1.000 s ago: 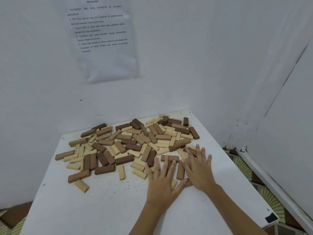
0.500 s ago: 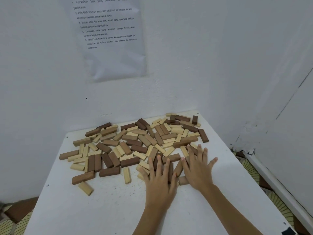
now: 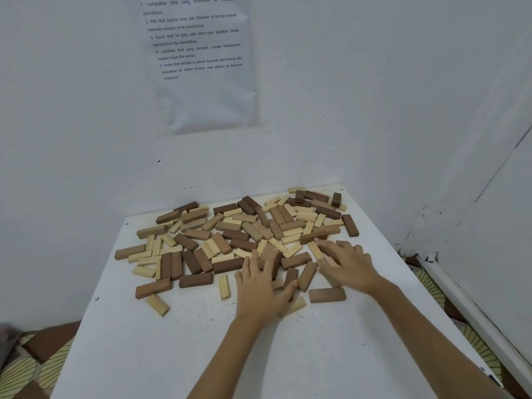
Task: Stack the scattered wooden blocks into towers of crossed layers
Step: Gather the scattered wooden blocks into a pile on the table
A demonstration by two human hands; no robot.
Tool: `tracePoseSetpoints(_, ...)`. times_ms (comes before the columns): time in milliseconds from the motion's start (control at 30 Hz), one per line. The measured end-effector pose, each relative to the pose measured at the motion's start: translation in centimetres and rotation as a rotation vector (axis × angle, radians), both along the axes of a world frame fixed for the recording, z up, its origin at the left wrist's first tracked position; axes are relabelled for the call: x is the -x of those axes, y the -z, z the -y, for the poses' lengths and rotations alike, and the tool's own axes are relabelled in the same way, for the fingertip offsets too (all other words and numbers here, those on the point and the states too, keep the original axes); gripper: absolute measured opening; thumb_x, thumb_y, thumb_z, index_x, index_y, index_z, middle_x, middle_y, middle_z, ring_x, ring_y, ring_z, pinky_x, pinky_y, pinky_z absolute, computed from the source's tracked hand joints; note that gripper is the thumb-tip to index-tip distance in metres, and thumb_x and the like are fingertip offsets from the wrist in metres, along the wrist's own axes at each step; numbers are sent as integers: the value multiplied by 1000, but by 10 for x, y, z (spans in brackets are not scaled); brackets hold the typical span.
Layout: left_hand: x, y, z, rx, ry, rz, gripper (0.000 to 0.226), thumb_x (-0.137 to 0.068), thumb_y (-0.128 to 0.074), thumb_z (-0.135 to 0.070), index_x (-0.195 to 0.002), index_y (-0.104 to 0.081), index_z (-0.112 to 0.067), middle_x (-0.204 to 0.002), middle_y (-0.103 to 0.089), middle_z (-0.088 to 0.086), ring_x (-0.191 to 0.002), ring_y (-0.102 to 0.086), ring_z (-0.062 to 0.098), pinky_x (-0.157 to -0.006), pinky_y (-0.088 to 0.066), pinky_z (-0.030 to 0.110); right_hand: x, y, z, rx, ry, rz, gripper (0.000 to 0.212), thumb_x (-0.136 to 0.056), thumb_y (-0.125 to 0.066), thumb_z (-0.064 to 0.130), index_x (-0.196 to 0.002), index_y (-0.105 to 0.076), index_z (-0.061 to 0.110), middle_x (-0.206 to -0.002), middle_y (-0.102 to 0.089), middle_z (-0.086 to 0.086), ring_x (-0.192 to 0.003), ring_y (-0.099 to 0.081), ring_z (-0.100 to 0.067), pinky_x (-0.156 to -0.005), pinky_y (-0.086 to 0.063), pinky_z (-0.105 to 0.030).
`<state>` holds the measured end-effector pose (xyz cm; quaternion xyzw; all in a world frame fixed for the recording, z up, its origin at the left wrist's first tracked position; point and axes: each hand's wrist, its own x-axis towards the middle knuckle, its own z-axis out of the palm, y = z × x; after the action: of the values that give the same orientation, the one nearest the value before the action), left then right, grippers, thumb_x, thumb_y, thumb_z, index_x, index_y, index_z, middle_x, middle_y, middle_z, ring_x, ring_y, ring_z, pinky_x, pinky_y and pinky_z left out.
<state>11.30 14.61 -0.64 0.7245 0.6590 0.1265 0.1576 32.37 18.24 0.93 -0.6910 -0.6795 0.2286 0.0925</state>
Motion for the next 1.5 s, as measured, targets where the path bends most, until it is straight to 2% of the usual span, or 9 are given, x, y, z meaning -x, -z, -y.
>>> tracePoseSetpoints(133,-3,-14,-12,158,86,-176,102,-65,-35,-85,-151,-18,-33,-156,-17,9,-141,-19,33,-113,-20,44,0,-6,-7,101,-139,96,71,-82,-64,38,-144,-29,41,-146,-28,-8,-132,-25,-34,-99,-34,-45)
tracePoseSetpoints(267,-9,-23,-24,166,81,-238,92,-75,-64,-65,-148,-21,-28,-143,-30,11,-128,-31,33,-106,-30,40,4,-7,-9,61,-93,76,68,-81,-65,36,-142,-35,39,-127,-36,-7,-120,-29,-28,-78,-39,-34)
tracePoseSetpoints(467,-17,-31,-36,272,4,-197,111,-68,-76,-57,-149,-14,-14,-144,-22,13,-132,-24,34,-107,-32,41,9,-2,-9,16,-44,87,67,-81,-66,41,-141,-38,39,-126,-37,-7,-122,-30,-30,-84,-43,-34)
tracePoseSetpoints(600,-17,-32,-37,299,-40,-206,94,-63,-79,-60,-130,-36,-10,-134,-28,11,-126,-28,31,-101,-33,39,14,-1,-6,-23,6,62,66,-76,-72,42,-135,-42,39,-126,-37,-7,-120,-31,-29,-85,-44,-34)
tracePoseSetpoints(800,-15,-31,-41,329,-24,-240,103,-60,-81,-61,-132,-29,-9,-129,-30,9,-124,-31,29,-99,-34,41,14,5,-1,-89,85,-28,81,-68,-78,43,-137,-36,43,-125,-39,-3,-116,-33,-24,-74,-39,-27)
tracePoseSetpoints(1133,-4,-25,-34,309,169,-221,110,-62,-79,-61,-141,-18,-15,-136,-39,7,-131,-28,34,-113,-21,50,0,10,8,-62,162,-347,76,-65,-83,32,-130,-45,41,-122,-39,1,-120,-34,-23,-84,-38,-33)
tracePoseSetpoints(1233,-1,-24,-29,254,193,-78,97,-62,-83,-53,-133,-26,-20,-122,-49,3,-111,-45,26,-92,-39,36,-5,13,9,-38,199,-517,71,-63,-84,31,-122,-49,49,-115,-42,6,-115,-42,-21,-91,-48,-41)
tracePoseSetpoints(1333,-2,-24,-23,192,192,90,82,-65,-85,-35,-126,-32,-23,-89,-52,-4,-84,-53,20,-65,-40,30,-6,12,12,-6,219,-650,67,-65,-84,26,-115,-51,54,-116,-44,6,-110,-51,-20,-76,-58,-38)
tracePoseSetpoints(1500,-3,-17,-20,234,226,94,71,-76,-75,-24,-136,-38,-24,-113,-44,7,-105,-52,28,-87,-48,41,2,13,16,11,199,-695,65,-70,-84,20,-119,-52,49,-122,-44,3,-111,-52,-20,-81,-58,-39)
